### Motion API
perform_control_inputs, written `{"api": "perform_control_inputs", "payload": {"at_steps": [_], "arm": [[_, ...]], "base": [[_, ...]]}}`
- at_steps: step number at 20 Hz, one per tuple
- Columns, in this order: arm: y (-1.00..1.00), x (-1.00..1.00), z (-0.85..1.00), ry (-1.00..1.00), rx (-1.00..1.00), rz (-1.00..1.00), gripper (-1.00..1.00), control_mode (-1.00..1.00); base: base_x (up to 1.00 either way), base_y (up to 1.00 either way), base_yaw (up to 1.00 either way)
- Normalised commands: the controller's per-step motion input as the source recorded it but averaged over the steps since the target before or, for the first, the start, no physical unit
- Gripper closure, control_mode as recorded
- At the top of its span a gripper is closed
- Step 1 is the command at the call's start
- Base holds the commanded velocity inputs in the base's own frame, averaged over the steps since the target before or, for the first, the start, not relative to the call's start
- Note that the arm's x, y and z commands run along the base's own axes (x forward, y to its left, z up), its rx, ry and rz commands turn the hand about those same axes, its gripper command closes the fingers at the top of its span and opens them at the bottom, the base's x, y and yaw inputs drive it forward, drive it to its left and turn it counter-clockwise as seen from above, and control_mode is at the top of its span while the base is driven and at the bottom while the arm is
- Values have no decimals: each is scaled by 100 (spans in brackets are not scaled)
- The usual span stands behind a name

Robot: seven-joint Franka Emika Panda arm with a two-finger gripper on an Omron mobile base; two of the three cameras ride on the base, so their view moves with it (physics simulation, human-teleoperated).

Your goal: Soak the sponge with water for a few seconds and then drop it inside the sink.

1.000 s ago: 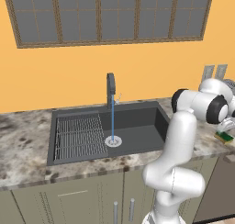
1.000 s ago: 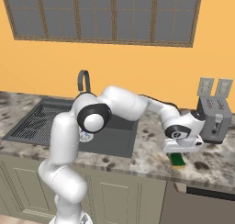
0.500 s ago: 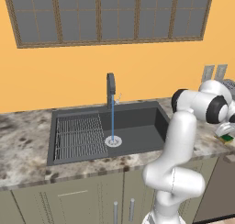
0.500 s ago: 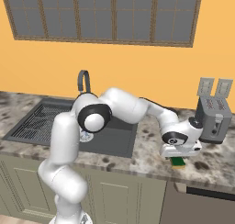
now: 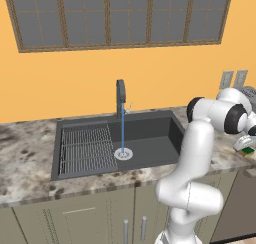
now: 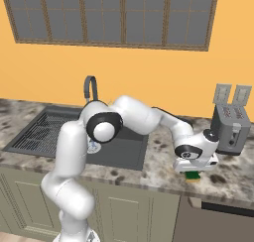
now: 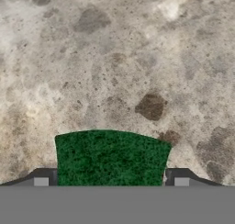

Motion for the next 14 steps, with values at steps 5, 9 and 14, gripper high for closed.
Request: {"api": "perform_control_inputs", "payload": {"at_steps": [5, 9, 14], "arm": [[0, 0, 0, 0, 0, 0, 100, -100], [0, 0, 0, 0, 0, 0, 100, -100], [0, 0, 0, 0, 0, 0, 100, -100]], "base": [[0, 0, 0], [0, 0, 0], [0, 0, 0]]}}
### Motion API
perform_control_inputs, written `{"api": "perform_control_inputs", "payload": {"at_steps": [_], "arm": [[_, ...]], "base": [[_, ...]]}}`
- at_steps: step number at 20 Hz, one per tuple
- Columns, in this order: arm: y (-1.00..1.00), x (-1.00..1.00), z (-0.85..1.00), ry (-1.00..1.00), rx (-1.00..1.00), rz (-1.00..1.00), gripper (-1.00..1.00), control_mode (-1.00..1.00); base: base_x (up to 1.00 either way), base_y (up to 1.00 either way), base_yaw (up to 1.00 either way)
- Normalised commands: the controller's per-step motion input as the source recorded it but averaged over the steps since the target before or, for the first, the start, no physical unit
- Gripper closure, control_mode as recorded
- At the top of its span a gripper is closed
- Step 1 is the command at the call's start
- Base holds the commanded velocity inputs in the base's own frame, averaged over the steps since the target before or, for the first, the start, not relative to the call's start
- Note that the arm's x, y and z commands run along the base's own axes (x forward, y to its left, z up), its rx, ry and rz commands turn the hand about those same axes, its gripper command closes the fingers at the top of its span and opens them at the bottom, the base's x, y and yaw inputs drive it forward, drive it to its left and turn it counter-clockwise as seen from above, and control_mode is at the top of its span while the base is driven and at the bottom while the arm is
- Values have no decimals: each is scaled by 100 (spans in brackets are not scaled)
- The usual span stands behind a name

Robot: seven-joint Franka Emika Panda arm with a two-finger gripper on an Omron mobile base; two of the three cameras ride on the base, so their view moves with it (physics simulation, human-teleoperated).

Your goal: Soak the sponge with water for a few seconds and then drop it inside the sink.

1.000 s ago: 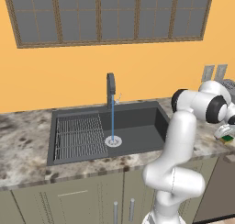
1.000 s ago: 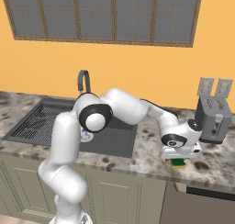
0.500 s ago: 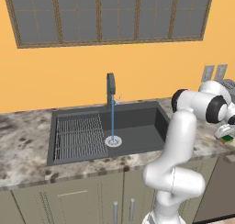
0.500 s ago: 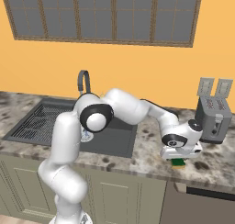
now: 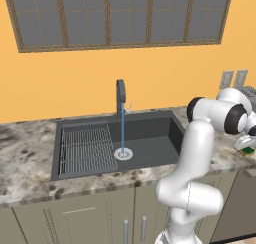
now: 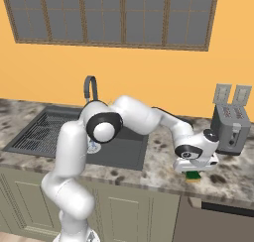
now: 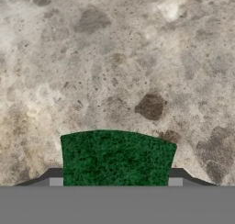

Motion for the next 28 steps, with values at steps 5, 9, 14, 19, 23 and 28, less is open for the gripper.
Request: {"api": "perform_control_inputs", "payload": {"at_steps": [5, 9, 14, 19, 23, 28], "arm": [[40, 17, 12, -1, -2, -4, 100, -100], [97, 25, 47, 0, -11, -15, 100, -100], [60, 3, 58, 1, -6, -12, 100, -100], [54, 0, 50, 3, -3, -11, 100, -100], [62, 0, 41, 2, -5, -12, 100, -100], [56, 0, 34, 0, -5, -10, 100, -100]], "base": [[0, 0, 0], [0, 0, 0], [0, 0, 0], [0, 0, 0], [0, 0, 0], [0, 0, 0]]}}
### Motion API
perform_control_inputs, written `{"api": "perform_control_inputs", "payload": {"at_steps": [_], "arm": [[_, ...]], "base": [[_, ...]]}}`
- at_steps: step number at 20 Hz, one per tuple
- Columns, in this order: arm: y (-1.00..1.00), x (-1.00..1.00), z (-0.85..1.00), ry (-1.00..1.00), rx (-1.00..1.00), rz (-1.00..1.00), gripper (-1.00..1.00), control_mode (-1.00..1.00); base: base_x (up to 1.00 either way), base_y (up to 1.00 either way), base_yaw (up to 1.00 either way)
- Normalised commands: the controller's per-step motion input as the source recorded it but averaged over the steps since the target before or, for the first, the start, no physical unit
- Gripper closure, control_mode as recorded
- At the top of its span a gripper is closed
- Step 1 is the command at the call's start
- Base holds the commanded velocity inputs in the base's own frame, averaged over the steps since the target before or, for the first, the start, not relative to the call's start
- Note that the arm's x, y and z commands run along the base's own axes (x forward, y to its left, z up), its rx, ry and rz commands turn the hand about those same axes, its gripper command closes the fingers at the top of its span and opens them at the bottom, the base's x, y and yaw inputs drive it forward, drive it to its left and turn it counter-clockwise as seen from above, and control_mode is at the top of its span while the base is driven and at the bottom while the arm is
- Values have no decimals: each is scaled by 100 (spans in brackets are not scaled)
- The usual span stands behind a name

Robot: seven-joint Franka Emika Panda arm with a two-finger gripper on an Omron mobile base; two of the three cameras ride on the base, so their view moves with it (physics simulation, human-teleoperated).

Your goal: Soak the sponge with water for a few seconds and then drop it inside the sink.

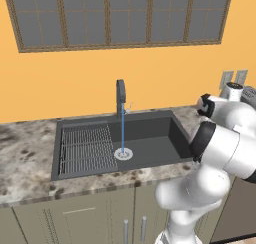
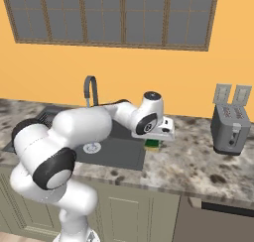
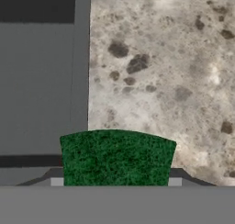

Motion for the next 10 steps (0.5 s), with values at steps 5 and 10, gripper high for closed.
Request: {"api": "perform_control_inputs", "payload": {"at_steps": [5, 10], "arm": [[52, 0, 30, 0, -3, -9, 100, -100], [59, 0, 35, 0, -1, -9, 100, -100]], "base": [[0, 0, 0], [0, 0, 0]]}}
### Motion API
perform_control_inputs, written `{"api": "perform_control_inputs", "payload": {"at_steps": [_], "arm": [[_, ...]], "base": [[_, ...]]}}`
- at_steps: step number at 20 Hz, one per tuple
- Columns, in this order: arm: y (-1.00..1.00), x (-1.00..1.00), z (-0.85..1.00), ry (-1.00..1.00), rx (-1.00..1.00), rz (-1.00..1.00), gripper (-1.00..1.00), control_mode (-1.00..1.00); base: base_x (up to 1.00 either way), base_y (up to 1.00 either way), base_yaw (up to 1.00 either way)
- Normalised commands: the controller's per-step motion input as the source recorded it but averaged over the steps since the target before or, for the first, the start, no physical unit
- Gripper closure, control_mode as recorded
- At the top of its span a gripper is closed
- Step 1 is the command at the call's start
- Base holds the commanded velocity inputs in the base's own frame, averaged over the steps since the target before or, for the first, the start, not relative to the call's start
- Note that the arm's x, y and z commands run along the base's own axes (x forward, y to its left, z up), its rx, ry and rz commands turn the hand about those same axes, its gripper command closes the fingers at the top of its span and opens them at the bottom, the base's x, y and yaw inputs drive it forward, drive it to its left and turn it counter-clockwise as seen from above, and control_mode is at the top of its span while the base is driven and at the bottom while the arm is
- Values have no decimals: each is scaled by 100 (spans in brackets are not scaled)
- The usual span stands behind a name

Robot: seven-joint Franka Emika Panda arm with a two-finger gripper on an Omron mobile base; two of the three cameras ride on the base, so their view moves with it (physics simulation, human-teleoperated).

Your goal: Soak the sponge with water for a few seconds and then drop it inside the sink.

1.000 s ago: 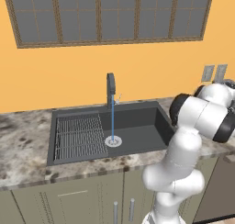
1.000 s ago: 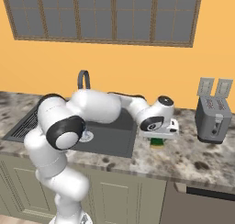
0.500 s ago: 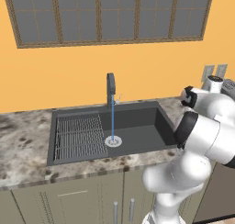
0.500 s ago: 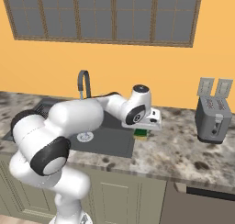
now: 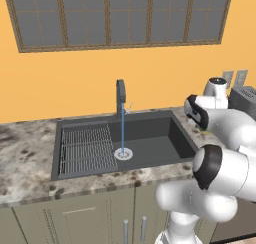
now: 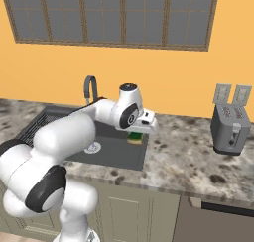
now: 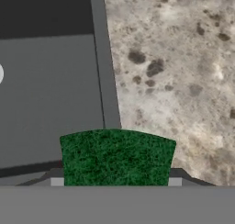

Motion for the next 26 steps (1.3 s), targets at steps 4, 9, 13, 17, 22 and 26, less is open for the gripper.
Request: {"api": "perform_control_inputs", "payload": {"at_steps": [4, 9, 13, 17, 22, 26], "arm": [[68, 0, 26, -1, -2, -9, 100, -100], [76, 0, 5, -7, -6, -8, 100, -100], [70, 0, 2, -12, -8, -8, 100, -100], [66, 0, 0, -13, -7, -9, 100, -100], [61, 0, 0, -8, -8, -7, 100, -100], [43, 15, 0, -1, -13, -9, 100, -100]], "base": [[0, 0, 0], [0, 0, 0], [0, 0, 0], [0, 0, 0], [0, 0, 0], [0, 0, 0]]}}
